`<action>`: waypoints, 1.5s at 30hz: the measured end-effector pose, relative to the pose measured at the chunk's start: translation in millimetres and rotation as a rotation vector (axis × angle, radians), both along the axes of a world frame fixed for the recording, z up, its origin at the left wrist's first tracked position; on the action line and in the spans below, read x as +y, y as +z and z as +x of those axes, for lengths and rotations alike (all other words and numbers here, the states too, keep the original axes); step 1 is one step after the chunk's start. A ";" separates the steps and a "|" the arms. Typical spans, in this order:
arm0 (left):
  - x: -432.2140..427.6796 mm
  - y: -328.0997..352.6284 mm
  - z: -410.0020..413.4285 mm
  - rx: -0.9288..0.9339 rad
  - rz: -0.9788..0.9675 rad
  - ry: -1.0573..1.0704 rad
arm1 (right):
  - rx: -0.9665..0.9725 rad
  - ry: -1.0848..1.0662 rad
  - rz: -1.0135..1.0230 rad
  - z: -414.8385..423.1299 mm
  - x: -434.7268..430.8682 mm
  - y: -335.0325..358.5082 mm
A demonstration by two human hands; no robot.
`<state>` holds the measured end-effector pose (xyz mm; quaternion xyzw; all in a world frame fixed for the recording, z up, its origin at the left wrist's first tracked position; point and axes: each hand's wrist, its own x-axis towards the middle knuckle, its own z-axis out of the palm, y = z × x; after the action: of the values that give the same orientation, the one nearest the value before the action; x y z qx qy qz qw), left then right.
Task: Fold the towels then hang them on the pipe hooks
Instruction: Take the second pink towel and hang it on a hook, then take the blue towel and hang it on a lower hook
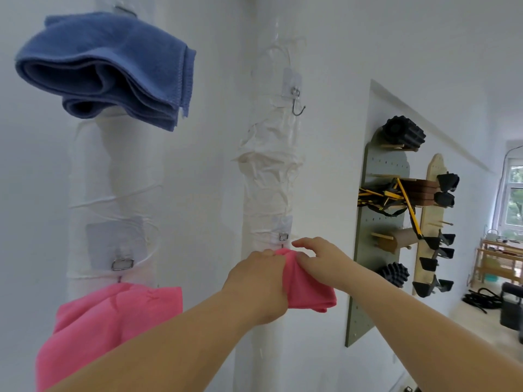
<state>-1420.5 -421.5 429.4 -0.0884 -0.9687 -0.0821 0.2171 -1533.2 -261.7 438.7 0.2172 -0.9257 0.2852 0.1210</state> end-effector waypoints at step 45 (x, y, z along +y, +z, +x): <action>164.3 -454.9 569.8 -1.528 0.251 -0.715 | -0.838 -1.316 -0.463 816.9 145.3 -483.4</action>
<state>-850.7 -257.2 -25.5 -0.2844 -0.7468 -0.2897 -0.5267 -716.3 -116.4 -44.7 -0.5266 -0.7498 0.3974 -0.0507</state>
